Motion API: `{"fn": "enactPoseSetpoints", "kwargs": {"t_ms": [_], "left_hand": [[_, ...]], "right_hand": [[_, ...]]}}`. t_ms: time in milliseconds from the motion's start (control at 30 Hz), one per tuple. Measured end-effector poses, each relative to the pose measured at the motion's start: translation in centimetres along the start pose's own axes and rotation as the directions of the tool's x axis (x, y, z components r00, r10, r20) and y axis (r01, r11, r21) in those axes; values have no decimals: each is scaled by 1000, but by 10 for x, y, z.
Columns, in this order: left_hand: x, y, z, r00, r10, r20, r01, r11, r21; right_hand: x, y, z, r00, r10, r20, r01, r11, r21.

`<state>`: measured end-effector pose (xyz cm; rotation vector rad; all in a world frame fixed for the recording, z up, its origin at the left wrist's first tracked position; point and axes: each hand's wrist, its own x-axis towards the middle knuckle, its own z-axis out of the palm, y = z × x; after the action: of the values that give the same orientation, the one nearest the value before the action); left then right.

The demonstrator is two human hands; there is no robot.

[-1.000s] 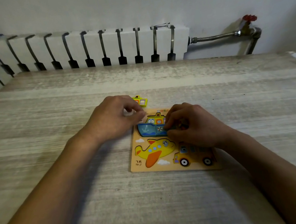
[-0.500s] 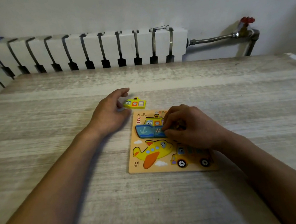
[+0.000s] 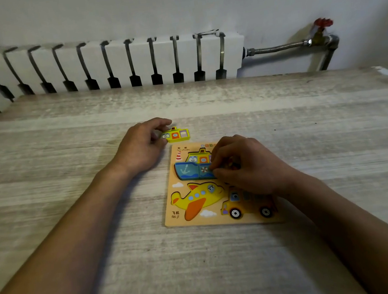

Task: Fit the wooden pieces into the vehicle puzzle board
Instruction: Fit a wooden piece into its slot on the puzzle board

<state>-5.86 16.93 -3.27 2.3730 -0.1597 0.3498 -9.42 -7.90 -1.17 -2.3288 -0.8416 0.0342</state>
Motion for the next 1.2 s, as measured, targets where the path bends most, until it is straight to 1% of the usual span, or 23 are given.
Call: {"fn": "enactPoseSetpoints", "kwargs": {"t_ms": [233,367,500,600,700,900,967,1200], "left_hand": [[-9,9,-8,999,39,-24,-38,999,14],[-16,20,-11,996,87,-34,-88,995,-35],[-20,27,-10,994,105,-35,-108,991,-77],[-23,32,-7,992,126,-22,-128,981,-147],[-26,37,-5,989,148,-13,-148,972,-184],[-32,46,-2,987,154,37,-145,972,-187],[-34,49,-1,984,167,54,-155,972,-177],[-36,47,2,986,142,87,-123,973,-193]], "right_hand": [[0,1,0,1000,-25,-13,25,1000,-17],[0,0,-1,999,-31,-18,31,999,-27],[-1,0,-1,999,-32,-26,31,999,-31],[-1,-1,-1,998,-39,-45,38,999,-24],[-2,-2,-2,993,-53,-106,52,999,-13],[-2,-5,-5,944,-54,-326,52,999,-14],[-2,-5,-5,934,-42,-355,33,999,-30],[0,3,0,960,-1,-280,-24,996,-86]]}}
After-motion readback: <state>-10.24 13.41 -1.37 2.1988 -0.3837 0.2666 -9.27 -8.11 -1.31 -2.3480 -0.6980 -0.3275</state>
